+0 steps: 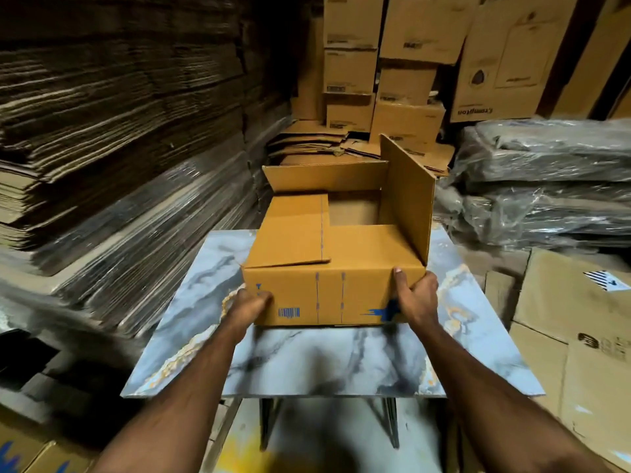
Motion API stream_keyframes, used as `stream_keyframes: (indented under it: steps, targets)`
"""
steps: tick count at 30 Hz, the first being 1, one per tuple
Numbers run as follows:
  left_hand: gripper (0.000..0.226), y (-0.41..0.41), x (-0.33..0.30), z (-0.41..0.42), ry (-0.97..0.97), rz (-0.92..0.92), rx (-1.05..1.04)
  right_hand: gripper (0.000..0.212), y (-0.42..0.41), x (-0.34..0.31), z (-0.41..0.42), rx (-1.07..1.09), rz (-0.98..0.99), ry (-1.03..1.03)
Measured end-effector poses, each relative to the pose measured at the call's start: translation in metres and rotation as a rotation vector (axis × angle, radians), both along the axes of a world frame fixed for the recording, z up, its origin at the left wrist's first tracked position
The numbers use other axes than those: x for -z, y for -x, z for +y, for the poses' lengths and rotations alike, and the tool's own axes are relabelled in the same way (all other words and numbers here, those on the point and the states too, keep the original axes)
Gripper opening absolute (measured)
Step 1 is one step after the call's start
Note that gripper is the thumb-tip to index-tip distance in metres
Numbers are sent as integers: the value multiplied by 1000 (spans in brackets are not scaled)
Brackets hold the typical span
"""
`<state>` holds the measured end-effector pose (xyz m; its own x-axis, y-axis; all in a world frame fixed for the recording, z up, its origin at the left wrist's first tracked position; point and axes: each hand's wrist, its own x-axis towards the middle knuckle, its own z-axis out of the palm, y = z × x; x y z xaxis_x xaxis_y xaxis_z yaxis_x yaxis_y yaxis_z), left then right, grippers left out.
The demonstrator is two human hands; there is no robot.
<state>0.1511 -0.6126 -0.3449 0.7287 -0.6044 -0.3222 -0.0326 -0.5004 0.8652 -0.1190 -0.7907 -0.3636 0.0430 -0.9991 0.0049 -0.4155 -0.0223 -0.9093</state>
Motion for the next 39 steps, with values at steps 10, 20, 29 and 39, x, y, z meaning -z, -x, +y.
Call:
stream_keyframes:
  steps: [10, 20, 29, 39]
  targets:
    - [77, -26, 24, -3, -60, -487, 190, 66, -3, 25, 5, 38, 147, -74]
    - [75, -30, 13, -20, -118, -853, 697, 55, -20, 26, 39, 119, 255, -31]
    - [68, 3, 8, -54, 3, -1044, 870, 18, -6, 59, 44, 241, -121, -378]
    - [92, 60, -11, -113, -257, -1118, 1071, 29, -14, 104, 5, 287, -101, -427]
